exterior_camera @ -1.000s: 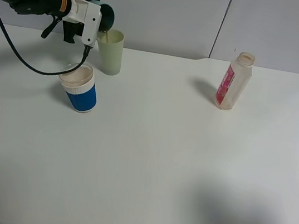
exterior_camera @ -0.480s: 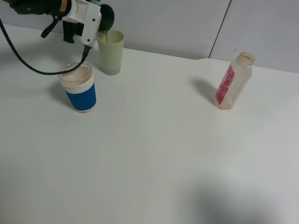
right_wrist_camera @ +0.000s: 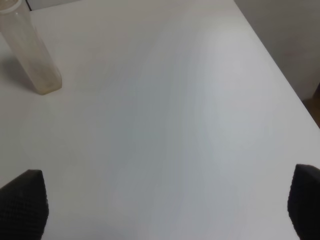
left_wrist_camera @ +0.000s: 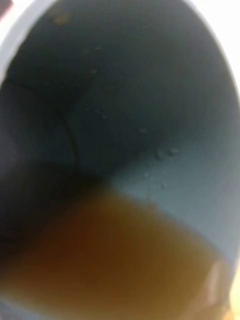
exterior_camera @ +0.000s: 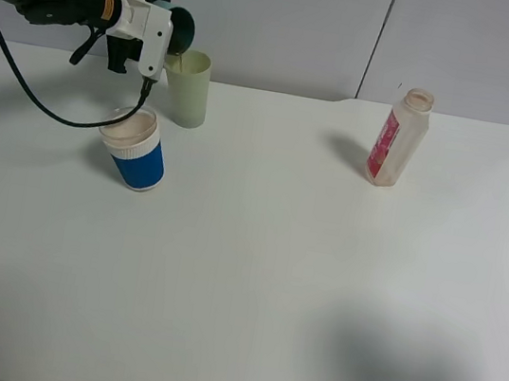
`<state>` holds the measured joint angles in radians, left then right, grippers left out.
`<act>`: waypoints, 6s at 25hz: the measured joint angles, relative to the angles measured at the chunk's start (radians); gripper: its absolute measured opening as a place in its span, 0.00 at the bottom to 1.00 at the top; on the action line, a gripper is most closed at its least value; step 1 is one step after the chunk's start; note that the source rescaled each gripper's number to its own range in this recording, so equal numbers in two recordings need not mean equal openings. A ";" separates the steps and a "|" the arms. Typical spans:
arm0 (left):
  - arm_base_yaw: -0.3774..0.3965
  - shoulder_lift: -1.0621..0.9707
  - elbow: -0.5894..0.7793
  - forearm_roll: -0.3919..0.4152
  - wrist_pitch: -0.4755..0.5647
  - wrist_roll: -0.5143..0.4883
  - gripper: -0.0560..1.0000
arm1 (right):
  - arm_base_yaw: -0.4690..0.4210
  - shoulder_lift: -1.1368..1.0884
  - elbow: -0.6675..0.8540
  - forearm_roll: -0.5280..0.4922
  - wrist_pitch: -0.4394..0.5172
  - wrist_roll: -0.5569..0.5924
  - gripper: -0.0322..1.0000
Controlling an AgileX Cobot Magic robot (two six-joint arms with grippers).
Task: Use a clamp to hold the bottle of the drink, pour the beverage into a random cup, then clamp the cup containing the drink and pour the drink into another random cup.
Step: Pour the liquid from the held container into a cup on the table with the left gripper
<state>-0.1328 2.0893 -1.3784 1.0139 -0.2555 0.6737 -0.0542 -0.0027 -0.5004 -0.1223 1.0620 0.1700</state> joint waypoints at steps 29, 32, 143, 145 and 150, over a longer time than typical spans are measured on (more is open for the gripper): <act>0.000 -0.001 0.000 0.000 -0.002 0.026 0.07 | 0.000 0.000 0.000 0.000 0.000 0.000 0.97; 0.000 -0.006 0.000 0.000 -0.002 0.029 0.07 | 0.000 0.000 0.000 0.000 0.000 0.000 0.97; -0.019 -0.021 -0.040 0.022 -0.020 0.367 0.07 | 0.000 0.000 0.000 0.000 0.000 0.000 0.97; -0.019 -0.021 -0.040 0.022 -0.023 0.367 0.07 | 0.000 0.000 0.000 0.000 0.000 0.000 0.97; -0.019 -0.021 -0.040 0.022 -0.023 0.368 0.07 | 0.000 0.000 0.000 0.000 0.000 0.000 0.97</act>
<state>-0.1522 2.0681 -1.4183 1.0363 -0.2787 1.0418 -0.0542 -0.0027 -0.5004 -0.1223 1.0620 0.1700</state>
